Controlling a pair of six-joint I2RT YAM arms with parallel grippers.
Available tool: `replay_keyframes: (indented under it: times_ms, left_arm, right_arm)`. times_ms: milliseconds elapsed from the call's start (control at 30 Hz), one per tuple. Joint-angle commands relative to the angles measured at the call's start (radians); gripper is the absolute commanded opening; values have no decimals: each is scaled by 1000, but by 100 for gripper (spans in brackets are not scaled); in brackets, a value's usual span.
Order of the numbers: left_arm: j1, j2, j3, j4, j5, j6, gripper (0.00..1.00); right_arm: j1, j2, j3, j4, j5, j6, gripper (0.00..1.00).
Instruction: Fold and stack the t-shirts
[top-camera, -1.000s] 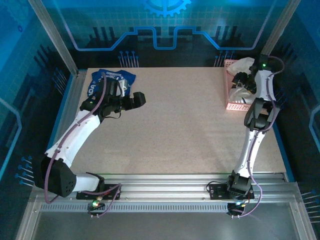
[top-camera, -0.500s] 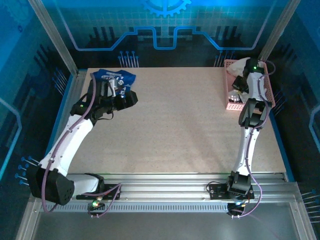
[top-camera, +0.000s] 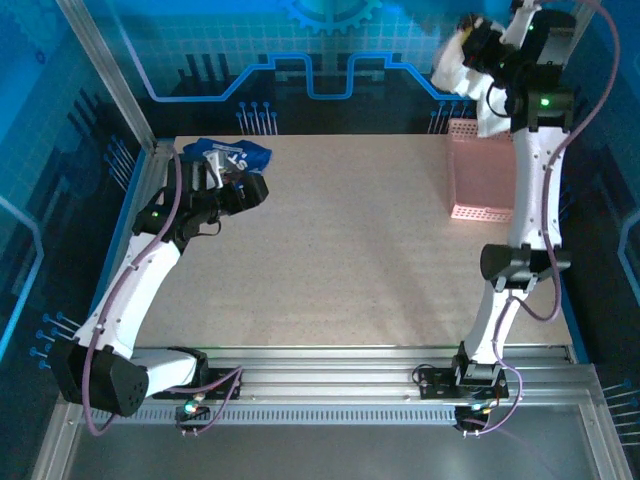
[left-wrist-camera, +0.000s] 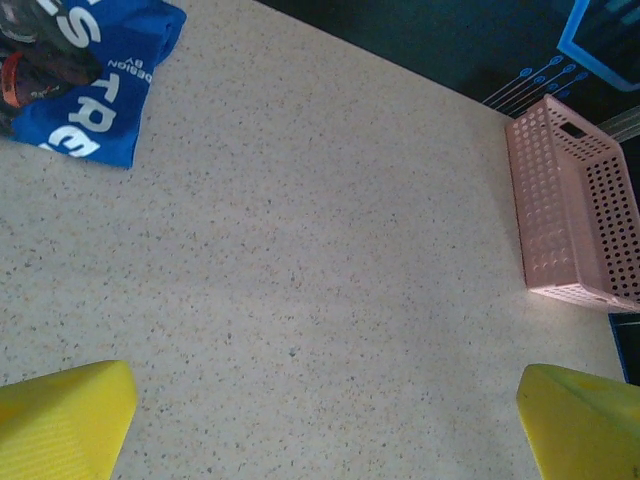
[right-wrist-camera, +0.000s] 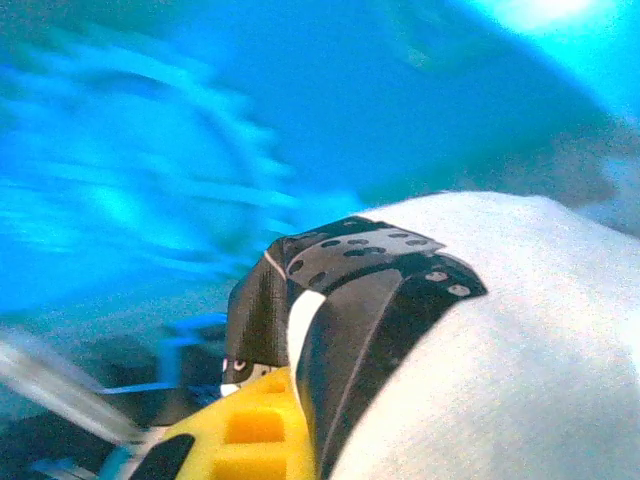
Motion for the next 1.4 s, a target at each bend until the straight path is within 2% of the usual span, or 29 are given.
replay_keyframes:
  times_ms: [0,200,300,400,567,767,800,867,933,1033,1067,1233,1367]
  left_arm:
    - [10,3,61,48,6,18,99]
    - [10,-2,75,56,7,15,99]
    - [10,-19,62,55,2,18,99]
    - [10,-42,42,47,-9,26,99]
    - [10,-86,4,16,-34,34,99]
    - [10,-140,-68,-10,-42,36,99]
    - [10,-147,-78,-15,-40,35,99]
    - [10,-160,-108,-29,-27,32,99]
    - [10,-169,-139,-44,-2,17,99]
    - [9,-170,-188,-81,59,6,99]
    - [9,-170,-207,-98,65,-3,99]
    - [9,-153,-290,-112,89,-23,99]
    - [6,-49,-299,-38,129,-62,99]
  right_arm:
    - [47,-52,22,62,-108,55,0]
    - [160,-144,39,77,-161,112,0]
    - [215,-170,-23,59,-205,184,0]
    - [292,-196,-151,50,-235,234,0]
    - [425,-216,-361,-73,-207,243,0]
    - [466,-192,-721,-108,-170,285,0]
    - [466,-178,-753,-102,-175,279,11]
    - [465,-142,-779,-122,-193,236,50]
    - [465,-135,-776,-172,-192,175,65]
    - [452,-204,-806,-248,-105,79,83]
    - [438,-240,-831,-268,-71,55,100]
    - [342,-389,-1052,-306,21,24,100]
    - [284,-456,-1296,-184,13,53,98]
